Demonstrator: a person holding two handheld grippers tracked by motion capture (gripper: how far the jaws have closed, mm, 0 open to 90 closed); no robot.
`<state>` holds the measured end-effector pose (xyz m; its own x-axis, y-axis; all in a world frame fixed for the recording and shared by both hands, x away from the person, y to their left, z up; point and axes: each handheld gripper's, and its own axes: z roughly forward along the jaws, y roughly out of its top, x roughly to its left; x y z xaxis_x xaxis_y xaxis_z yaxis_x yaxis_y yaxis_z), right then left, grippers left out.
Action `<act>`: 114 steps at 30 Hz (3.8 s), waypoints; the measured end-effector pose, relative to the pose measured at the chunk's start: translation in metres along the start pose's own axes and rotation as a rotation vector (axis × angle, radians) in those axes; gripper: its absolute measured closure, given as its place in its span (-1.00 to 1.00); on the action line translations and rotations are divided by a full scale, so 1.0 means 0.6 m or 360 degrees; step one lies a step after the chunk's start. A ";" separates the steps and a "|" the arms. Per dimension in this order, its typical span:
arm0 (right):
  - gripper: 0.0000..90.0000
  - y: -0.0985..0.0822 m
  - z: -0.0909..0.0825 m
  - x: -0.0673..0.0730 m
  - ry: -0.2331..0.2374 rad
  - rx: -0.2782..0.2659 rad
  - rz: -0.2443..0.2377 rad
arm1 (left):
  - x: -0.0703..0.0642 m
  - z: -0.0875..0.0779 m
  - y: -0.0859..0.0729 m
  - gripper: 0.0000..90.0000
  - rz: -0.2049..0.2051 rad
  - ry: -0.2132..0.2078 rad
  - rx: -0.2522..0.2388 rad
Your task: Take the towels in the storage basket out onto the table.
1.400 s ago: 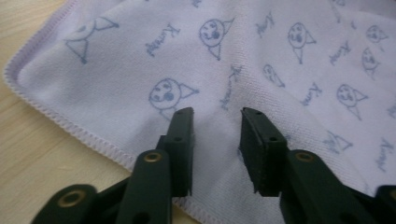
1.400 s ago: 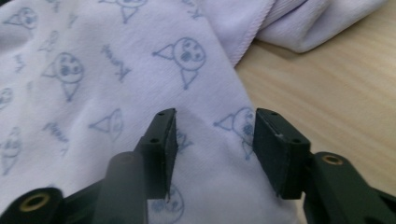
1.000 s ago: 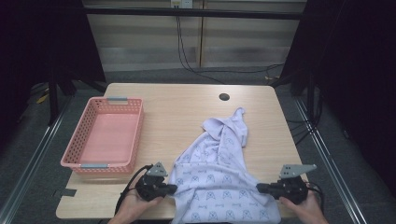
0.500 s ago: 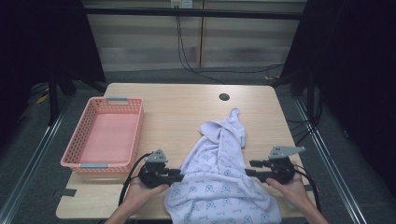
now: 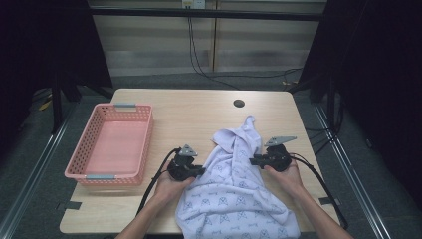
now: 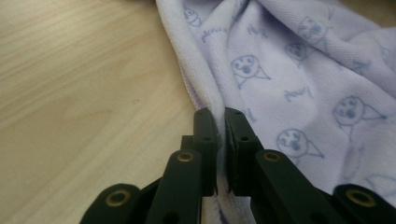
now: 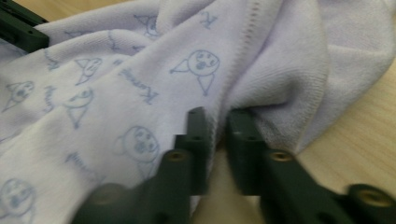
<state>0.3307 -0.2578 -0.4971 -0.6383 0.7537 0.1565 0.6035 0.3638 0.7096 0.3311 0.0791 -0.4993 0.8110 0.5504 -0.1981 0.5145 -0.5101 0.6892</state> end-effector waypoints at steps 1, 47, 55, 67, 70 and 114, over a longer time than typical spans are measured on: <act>0.92 0.000 -0.005 0.002 0.0013 -0.0005 -0.0004 | -0.003 -0.008 -0.003 0.90 -0.0002 -0.0008 -0.0011; 0.34 0.033 0.032 0.220 0.0395 -0.0005 -0.0423 | -0.052 -0.050 -0.063 0.66 -0.0021 -0.0240 0.0013; 1.00 0.051 -0.053 0.167 0.0277 -0.0310 -0.0227 | -0.073 -0.058 -0.072 0.60 0.0060 -0.0249 0.0031; 0.30 0.033 -0.011 0.177 0.0492 -0.0111 -0.0253 | -0.065 -0.059 -0.063 0.66 0.0006 -0.0229 -0.0001; 0.18 0.042 0.009 0.198 0.0538 -0.0088 -0.0288 | -0.060 -0.068 -0.066 0.68 -0.0005 -0.0226 -0.0012; 0.85 -0.002 -0.124 -0.015 -0.0129 -0.0395 0.0187 | -0.126 -0.111 -0.126 0.77 0.0154 -0.0351 0.0170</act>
<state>0.3004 -0.3058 -0.4484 -0.5245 0.8277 0.1993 0.5294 0.1337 0.8378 0.2121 0.1198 -0.4902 0.8930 0.3443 -0.2898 0.4485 -0.6267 0.6373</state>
